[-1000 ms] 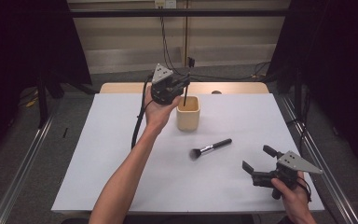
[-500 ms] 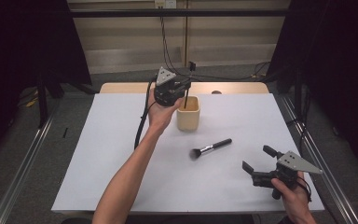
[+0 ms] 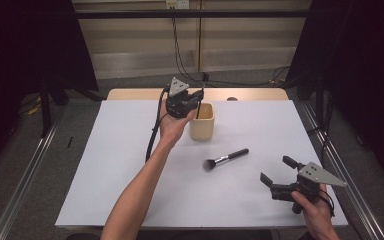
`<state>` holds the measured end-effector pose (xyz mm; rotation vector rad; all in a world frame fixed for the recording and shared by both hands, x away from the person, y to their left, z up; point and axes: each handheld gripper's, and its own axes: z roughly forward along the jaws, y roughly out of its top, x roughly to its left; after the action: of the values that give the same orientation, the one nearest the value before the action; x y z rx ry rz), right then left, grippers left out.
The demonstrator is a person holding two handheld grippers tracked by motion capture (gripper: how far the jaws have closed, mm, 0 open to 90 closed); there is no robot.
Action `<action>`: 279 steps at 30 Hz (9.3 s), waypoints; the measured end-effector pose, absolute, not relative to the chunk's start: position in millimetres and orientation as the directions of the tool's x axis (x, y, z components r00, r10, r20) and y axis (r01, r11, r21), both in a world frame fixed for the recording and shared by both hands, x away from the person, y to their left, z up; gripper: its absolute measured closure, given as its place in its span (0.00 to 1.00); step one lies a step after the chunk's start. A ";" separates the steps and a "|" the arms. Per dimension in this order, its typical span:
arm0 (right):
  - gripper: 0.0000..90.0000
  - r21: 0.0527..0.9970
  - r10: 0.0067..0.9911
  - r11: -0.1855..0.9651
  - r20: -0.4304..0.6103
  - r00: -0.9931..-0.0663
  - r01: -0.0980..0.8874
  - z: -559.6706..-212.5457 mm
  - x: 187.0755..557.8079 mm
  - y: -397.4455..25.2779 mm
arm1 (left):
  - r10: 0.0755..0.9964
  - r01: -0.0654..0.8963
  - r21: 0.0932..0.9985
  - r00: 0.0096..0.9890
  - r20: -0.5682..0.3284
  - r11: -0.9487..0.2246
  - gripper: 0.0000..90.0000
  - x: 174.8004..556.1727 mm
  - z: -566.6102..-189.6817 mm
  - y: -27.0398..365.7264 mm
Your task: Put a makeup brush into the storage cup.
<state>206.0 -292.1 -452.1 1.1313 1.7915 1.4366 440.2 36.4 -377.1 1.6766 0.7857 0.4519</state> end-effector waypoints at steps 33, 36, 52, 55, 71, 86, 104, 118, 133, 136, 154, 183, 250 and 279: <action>0.00 0.963 0.876 0.071 0.064 -0.478 0.259 -452.3 206.3 -291.6 | 0.721 0.309 0.943 0.680 -0.130 -0.122 0.96 435.3 -406.9 46.0; 0.00 0.964 0.877 0.071 0.063 -0.477 0.258 -452.4 206.3 -291.7 | 0.721 0.314 0.941 0.680 -0.132 -0.124 0.96 435.2 -408.8 46.4; 0.00 0.963 0.876 0.069 0.066 -0.477 0.260 -452.5 206.3 -291.8 | 0.717 0.342 0.928 0.684 -0.137 -0.149 0.95 435.4 -416.7 44.2; 0.00 0.963 0.876 0.069 0.066 -0.477 0.259 -452.6 206.4 -292.2 | 0.720 0.349 0.926 0.679 -0.142 -0.146 0.94 434.9 -416.2 45.0; 0.00 0.964 0.875 0.069 0.066 -0.479 0.259 -452.5 206.3 -291.7 | 0.733 0.365 0.924 0.659 -0.168 -0.116 0.58 429.6 -412.6 47.9; 0.00 0.963 0.875 0.073 0.063 -0.480 0.259 -452.3 206.2 -291.4 | 0.722 0.343 0.935 0.668 -0.178 -0.087 0.10 421.1 -406.4 60.0; 0.00 0.963 0.875 0.078 0.058 -0.482 0.258 -452.4 206.7 -291.1 | 0.721 0.275 0.958 0.680 -0.132 -0.084 0.08 405.7 -402.6 85.6; 0.00 0.963 0.874 0.081 0.055 -0.483 0.257 -452.5 208.4 -290.2 | 0.701 0.235 0.970 0.703 -0.119 -0.071 0.07 393.6 -397.4 109.7; 0.00 0.962 0.874 0.083 0.055 -0.484 0.258 -452.6 209.0 -289.6 | 0.728 0.269 0.960 0.674 -0.128 -0.080 0.06 370.7 -398.8 142.6; 0.00 0.963 0.874 0.082 0.055 -0.484 0.257 -452.5 208.9 -289.7 | 0.729 0.237 0.964 0.680 -0.073 -0.124 0.06 365.4 -400.7 150.0; 0.00 0.961 0.876 0.080 0.058 -0.478 0.263 -452.7 209.4 -288.8 | 0.765 0.209 0.973 0.641 -0.056 -0.103 0.05 334.4 -412.6 185.3; 0.00 0.959 0.880 0.083 0.058 -0.472 0.272 -453.6 210.9 -287.3 | 0.820 0.206 0.976 0.569 -0.065 -0.066 0.03 276.7 -417.0 246.6; 0.00 0.960 0.851 0.117 0.035 -0.523 0.254 -434.2 242.4 -267.4 | 0.827 0.253 0.966 0.553 -0.098 -0.054 0.03 237.9 -438.5 269.8; 0.00 0.940 0.818 0.163 0.039 -0.573 0.298 -413.1 302.5 -242.8 | 0.823 0.259 0.964 0.560 -0.096 -0.064 0.03 241.4 -440.3 268.1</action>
<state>302.5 -242.8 -413.1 1.0548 1.9594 1.4085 241.4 268.1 -440.3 1.6146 0.9320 0.5951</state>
